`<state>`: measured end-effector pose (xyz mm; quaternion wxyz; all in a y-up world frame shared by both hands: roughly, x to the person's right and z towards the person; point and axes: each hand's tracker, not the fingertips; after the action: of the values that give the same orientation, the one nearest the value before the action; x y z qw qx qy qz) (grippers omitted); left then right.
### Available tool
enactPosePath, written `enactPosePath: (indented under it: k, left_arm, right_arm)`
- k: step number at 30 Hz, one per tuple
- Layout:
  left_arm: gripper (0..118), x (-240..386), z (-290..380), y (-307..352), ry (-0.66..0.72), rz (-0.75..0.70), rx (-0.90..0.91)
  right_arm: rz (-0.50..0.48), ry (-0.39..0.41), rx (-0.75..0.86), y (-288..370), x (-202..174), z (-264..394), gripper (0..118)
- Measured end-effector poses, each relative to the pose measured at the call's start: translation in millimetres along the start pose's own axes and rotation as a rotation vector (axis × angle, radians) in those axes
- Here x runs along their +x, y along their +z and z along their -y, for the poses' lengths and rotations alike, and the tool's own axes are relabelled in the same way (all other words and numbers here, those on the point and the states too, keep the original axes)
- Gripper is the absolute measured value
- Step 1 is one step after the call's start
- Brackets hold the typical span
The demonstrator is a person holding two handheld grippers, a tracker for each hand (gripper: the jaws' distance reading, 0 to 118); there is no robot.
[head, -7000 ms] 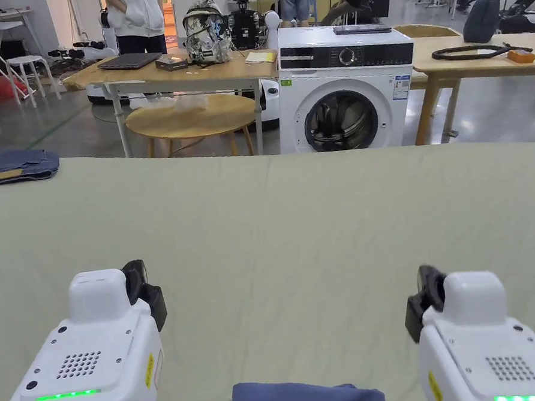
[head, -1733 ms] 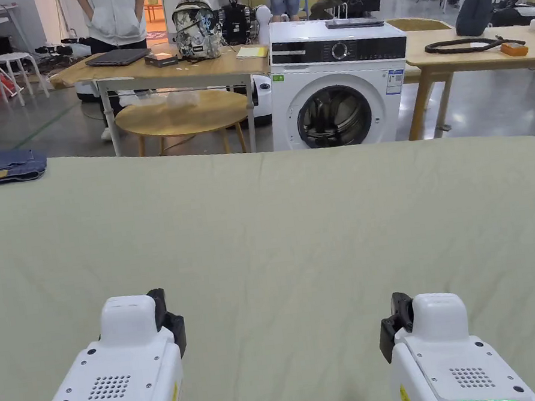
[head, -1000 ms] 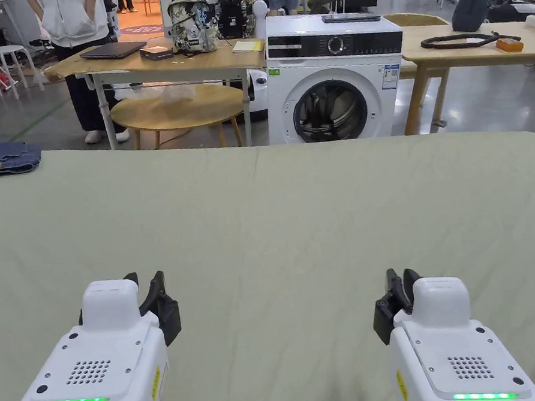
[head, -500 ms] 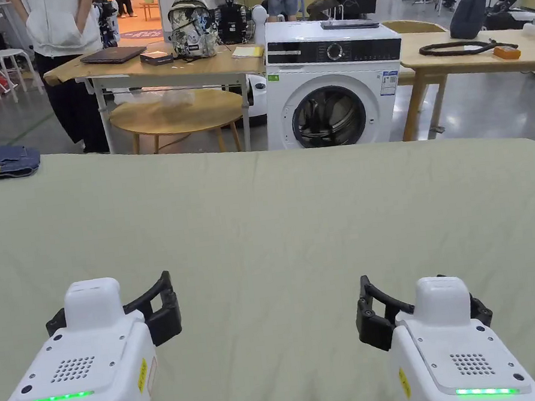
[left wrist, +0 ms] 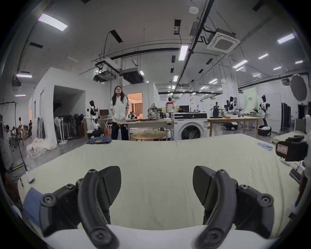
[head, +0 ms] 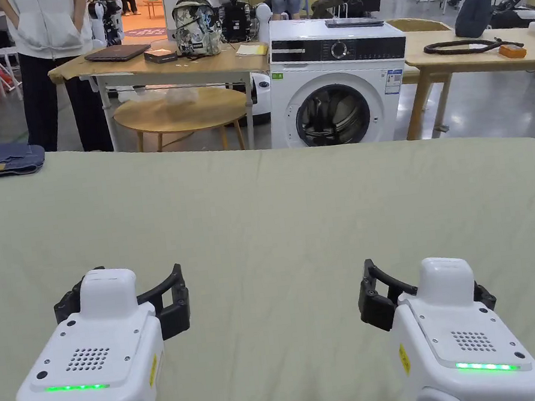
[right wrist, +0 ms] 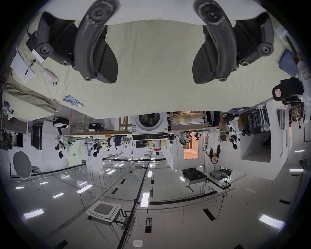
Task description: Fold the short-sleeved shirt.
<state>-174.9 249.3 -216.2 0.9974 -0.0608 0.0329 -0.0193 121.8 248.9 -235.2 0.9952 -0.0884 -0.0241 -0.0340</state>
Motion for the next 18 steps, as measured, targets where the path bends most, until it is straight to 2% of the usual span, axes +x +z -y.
enactPosePath:
  k: [4,9,13,18]
  left_arm:
    - [89,-1.7,-2.3,2.6,0.046,0.019,0.036]
    - [89,-3.2,-4.1,4.5,0.063,0.035,0.052]
    - [89,-2.8,-4.5,3.9,0.07,0.033,0.055]
    - [89,0.1,-1.6,-1.0,0.038,0.008,0.026]
  right_arm:
    - [0.014,0.01,-0.015,-1.7,-4.1,0.2,94]
    - [0.016,-0.037,-0.071,-5.6,-3.8,0.2,94]
    - [0.092,-0.017,-0.099,-6.4,-9.4,-1.7,94]
    - [0.094,-0.012,-0.093,-6.7,-9.0,-0.8,94]
